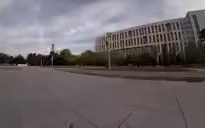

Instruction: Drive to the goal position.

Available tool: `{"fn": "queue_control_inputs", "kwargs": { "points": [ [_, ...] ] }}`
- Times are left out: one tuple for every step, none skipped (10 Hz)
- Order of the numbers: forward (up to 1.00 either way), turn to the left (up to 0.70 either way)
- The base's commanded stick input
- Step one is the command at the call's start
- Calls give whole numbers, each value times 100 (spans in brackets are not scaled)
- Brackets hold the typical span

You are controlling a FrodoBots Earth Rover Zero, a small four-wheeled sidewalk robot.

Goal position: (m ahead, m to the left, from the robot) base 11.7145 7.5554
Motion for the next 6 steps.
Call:
{"fn": "queue_control_inputs", "kwargs": {
  "points": [
    [96,3],
    [96,3],
    [96,3],
    [96,2],
    [96,2],
    [96,2]
  ]
}}
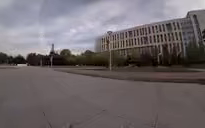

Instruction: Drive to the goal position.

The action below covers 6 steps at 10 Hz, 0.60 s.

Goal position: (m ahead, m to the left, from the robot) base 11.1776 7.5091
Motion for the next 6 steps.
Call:
{"fn": "queue_control_inputs", "kwargs": {
  "points": [
    [96,2],
    [96,2],
    [96,2],
    [96,2],
    [96,2],
    [96,3]
  ]
}}
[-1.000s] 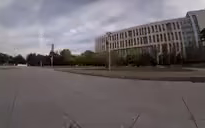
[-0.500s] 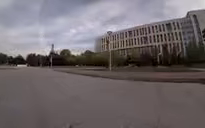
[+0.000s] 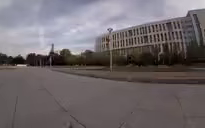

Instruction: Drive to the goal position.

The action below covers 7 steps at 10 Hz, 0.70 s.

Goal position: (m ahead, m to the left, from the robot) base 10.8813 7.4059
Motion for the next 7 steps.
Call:
{"fn": "queue_control_inputs", "kwargs": {
  "points": [
    [96,19],
    [96,29],
    [96,17],
    [96,3],
    [96,0],
    [96,0],
    [96,0]
  ]
}}
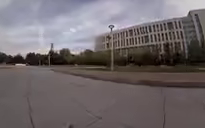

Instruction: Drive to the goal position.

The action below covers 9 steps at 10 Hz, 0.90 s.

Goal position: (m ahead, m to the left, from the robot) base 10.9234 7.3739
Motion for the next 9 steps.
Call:
{"fn": "queue_control_inputs", "kwargs": {
  "points": [
    [96,0],
    [96,5],
    [96,9],
    [96,8],
    [96,7],
    [96,7],
    [96,6],
    [96,5],
    [96,37]
  ]
}}
